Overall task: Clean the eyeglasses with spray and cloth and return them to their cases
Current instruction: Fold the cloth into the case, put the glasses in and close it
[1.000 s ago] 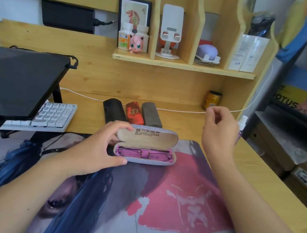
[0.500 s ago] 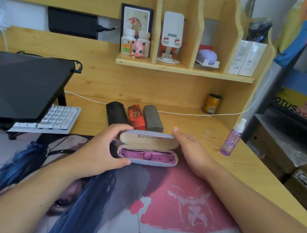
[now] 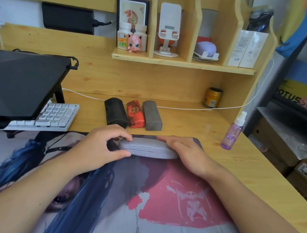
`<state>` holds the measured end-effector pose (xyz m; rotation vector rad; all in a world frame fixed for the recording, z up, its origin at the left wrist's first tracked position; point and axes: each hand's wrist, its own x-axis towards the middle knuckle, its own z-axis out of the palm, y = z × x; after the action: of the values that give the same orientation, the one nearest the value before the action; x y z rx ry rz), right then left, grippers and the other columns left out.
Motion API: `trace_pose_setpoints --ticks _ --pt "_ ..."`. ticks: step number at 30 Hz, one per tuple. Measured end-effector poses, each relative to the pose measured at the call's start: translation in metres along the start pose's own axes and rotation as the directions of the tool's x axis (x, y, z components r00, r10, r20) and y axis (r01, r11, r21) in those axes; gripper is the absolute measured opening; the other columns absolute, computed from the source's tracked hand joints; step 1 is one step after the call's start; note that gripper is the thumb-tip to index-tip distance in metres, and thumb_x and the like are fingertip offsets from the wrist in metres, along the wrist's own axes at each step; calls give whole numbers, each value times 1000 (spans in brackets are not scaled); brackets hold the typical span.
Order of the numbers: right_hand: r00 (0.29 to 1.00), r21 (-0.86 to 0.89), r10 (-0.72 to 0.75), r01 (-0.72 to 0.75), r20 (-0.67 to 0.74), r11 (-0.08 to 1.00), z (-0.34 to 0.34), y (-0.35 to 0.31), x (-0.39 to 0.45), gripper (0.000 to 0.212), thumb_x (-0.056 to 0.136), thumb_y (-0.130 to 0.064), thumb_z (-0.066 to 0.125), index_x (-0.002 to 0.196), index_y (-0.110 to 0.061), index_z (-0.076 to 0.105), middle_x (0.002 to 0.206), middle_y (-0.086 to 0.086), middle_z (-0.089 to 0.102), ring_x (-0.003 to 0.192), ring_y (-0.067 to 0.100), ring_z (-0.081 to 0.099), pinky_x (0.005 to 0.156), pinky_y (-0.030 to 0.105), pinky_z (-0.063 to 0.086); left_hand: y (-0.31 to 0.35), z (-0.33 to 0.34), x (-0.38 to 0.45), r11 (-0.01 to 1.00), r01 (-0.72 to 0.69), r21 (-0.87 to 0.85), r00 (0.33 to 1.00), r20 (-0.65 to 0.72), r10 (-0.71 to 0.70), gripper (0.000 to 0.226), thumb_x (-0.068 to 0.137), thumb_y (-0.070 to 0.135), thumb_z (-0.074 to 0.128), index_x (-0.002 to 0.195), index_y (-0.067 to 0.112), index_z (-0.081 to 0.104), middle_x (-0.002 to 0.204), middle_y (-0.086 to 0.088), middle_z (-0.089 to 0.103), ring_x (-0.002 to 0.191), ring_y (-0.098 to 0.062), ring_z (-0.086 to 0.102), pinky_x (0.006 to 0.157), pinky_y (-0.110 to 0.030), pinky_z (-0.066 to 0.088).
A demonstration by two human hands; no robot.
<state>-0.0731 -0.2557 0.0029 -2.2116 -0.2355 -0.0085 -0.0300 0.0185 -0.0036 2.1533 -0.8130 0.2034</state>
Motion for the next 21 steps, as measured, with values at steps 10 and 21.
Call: trace_pose_setpoints --ticks 10,21 --pt "977 -241 -150 111 -149 964 8 -3 -5 66 91 -55 57 150 -28 43 125 -11 54 123 7 44 112 33 31 29 6 3 969 242 -54 946 -211 -248 31 90 25 73 115 33 57 120 10 52 99 5 58 83 -20 50" --pt "883 -487 -469 401 -22 776 51 -35 -8 76 97 -41 57 159 -21 19 154 -6 32 141 11 27 117 18 19 62 17 19 442 278 -852 761 -85 -643 29 104 29 55 130 18 49 111 -12 70 78 -25 71 62 -36 57"
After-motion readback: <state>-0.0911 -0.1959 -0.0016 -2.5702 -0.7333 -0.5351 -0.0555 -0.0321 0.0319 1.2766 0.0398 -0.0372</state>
